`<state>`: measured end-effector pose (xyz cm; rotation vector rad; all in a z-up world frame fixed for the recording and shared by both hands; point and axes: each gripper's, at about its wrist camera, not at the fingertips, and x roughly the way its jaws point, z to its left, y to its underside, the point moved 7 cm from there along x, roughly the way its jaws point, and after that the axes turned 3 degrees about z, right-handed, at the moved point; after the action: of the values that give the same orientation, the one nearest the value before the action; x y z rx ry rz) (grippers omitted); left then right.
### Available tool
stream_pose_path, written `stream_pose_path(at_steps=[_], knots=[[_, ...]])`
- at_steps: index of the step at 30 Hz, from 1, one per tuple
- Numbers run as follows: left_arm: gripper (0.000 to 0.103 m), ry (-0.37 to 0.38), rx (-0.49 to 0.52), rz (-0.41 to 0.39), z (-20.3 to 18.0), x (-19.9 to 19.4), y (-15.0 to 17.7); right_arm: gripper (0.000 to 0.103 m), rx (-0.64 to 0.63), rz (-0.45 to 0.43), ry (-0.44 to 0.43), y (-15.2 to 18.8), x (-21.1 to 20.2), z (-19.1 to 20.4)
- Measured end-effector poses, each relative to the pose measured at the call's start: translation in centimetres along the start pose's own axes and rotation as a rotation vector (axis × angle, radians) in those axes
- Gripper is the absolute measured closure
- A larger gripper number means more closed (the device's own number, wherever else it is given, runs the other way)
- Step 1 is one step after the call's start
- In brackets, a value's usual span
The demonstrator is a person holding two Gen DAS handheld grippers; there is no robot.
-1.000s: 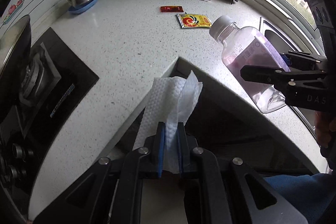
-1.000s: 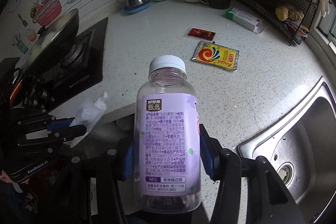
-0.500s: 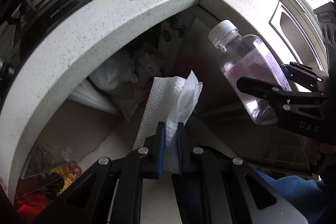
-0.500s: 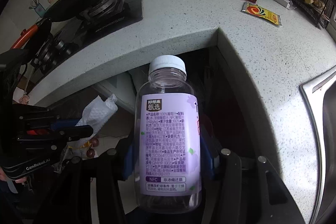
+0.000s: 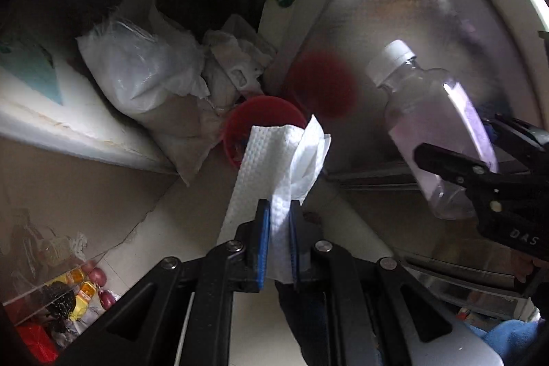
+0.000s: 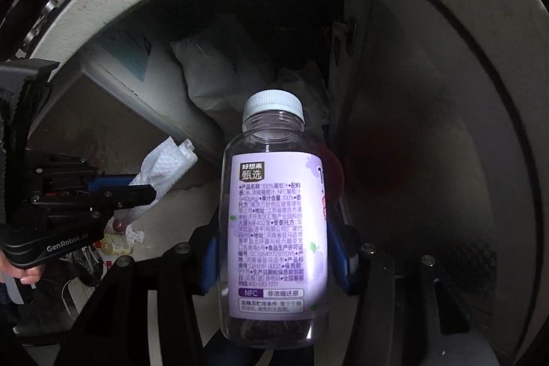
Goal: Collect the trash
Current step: 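Carry the wipe and bottle down toward the red bin with both tools, then open the left tool to drop the wipe while the right tool releases the bottle into the bin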
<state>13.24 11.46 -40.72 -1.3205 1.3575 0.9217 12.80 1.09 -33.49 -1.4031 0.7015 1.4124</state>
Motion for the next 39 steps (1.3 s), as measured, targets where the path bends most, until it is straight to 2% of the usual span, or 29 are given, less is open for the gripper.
stream_pose_path(at_steps=[7,11,14,17,19,20,21,24,26,28,32,39], knots=[[0.094,0.004,0.034,0.031,0.8,8.4,-3.1,0.054,0.041,0.034,0.027,0.8,8.5,-2.6],[0.093,-0.001,0.065,0.043,0.6,11.6,-4.7,0.054,0.064,0.043,0.034,0.3,10.9,-3.2],[0.082,0.0,0.097,0.04,0.5,12.5,-5.4,0.054,0.079,0.043,0.045,0.5,11.7,-3.8],[0.063,-0.003,0.1,0.034,0.7,13.7,-6.5,0.054,0.091,0.042,0.052,0.6,12.0,-4.6],[0.038,0.025,0.083,0.048,0.9,14.4,-7.2,0.054,0.098,0.041,0.058,0.6,11.7,-5.5],[0.03,0.032,0.075,0.05,1.0,14.5,-7.4,0.054,0.103,0.044,0.058,0.7,11.7,-5.8],[0.018,0.03,0.066,0.046,1.0,14.4,-7.6,0.054,0.107,0.049,0.057,0.6,11.7,-5.9],[0.016,0.018,0.046,0.027,1.4,14.0,-7.7,0.054,0.11,0.055,0.06,0.7,11.8,-6.0],[0.01,-0.013,0.047,0.023,1.7,14.0,-7.5,0.054,0.108,0.057,0.064,0.6,12.1,-6.2],[0.0,-0.05,0.046,0.023,2.0,13.8,-7.0,0.054,0.108,0.055,0.057,0.4,12.3,-6.2],[0.0,-0.033,0.024,0.021,2.8,13.5,-6.2,0.054,0.075,0.063,0.057,0.1,13.0,-5.9],[0.0,-0.084,0.027,0.025,3.5,13.5,-4.8,0.054,-0.01,0.082,0.044,-0.8,15.1,-5.1]])
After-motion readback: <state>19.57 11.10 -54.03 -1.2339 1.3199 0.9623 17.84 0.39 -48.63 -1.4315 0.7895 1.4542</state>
